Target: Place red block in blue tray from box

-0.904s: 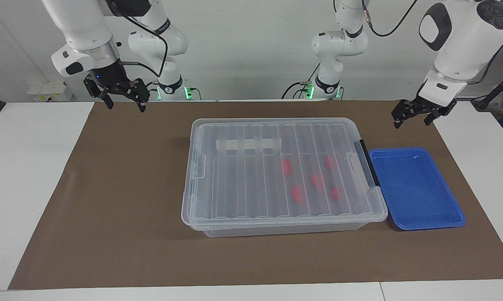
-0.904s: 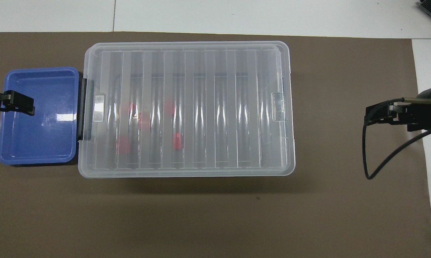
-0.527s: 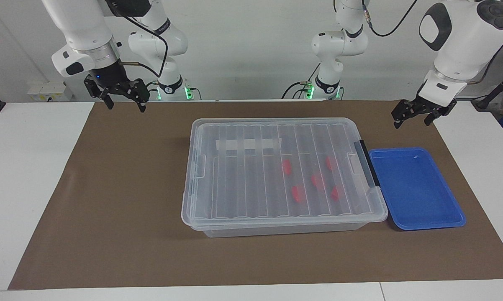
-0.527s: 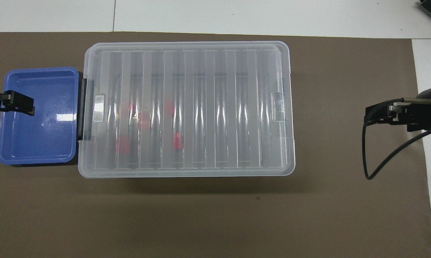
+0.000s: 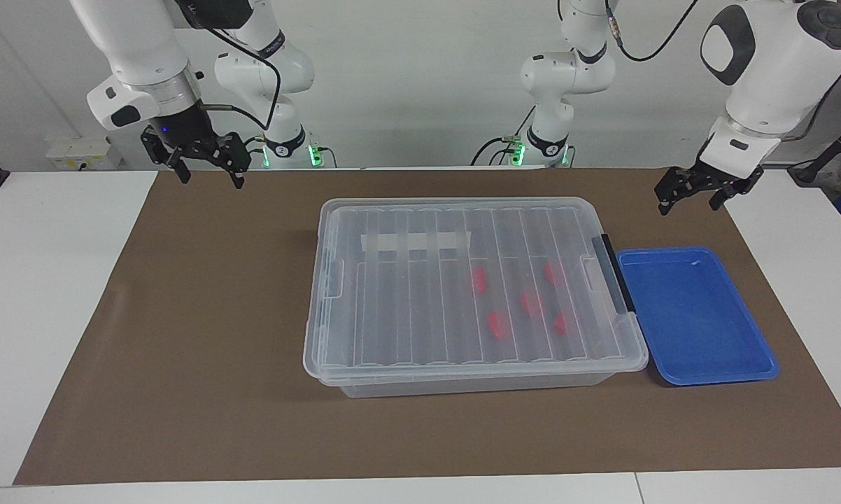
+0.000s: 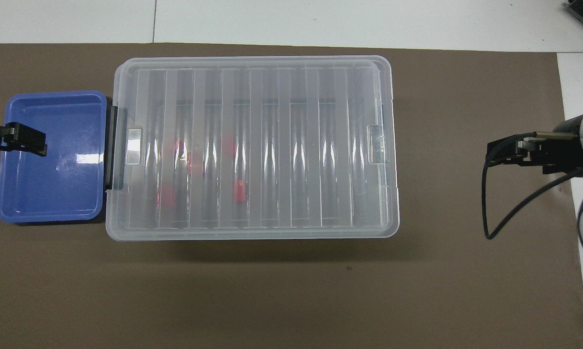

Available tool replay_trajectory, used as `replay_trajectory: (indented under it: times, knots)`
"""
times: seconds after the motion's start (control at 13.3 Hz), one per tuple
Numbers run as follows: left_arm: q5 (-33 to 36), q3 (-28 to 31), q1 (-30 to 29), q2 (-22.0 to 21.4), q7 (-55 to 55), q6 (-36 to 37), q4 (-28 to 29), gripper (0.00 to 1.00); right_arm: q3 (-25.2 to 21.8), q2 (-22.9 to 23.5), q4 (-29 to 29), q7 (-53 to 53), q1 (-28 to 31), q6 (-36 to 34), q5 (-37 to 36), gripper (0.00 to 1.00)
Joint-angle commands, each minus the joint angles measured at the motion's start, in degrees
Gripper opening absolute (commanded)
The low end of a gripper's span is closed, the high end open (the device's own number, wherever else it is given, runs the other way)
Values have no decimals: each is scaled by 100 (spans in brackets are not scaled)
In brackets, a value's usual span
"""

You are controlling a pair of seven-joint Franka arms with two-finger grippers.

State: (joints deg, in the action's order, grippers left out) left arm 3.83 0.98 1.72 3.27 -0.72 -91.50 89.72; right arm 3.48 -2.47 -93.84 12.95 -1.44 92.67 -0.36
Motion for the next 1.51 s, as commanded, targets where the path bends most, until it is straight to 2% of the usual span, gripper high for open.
replay_trajectory:
  times: [0.0,0.3,0.75,0.98,1.43]
  knots:
    - [-22,7,-14,-169,-60,-87,222,100,13,-254,-844,-38,-76,750,36,100]
    - [-22,7,-14,-169,-60,-87,222,100,13,-140,-1294,33,-339,1656,27,100]
    - [-22,-1,-14,-169,-60,-87,222,100,13,589,-1259,707,-823,2640,-87,99]
    - [-22,7,-14,-169,-60,-87,222,100,21,826,-1242,1016,-1069,2818,-367,98]
    - [-22,7,-14,-169,-60,-87,222,100,13,739,-1479,1035,-1166,2616,-658,98]
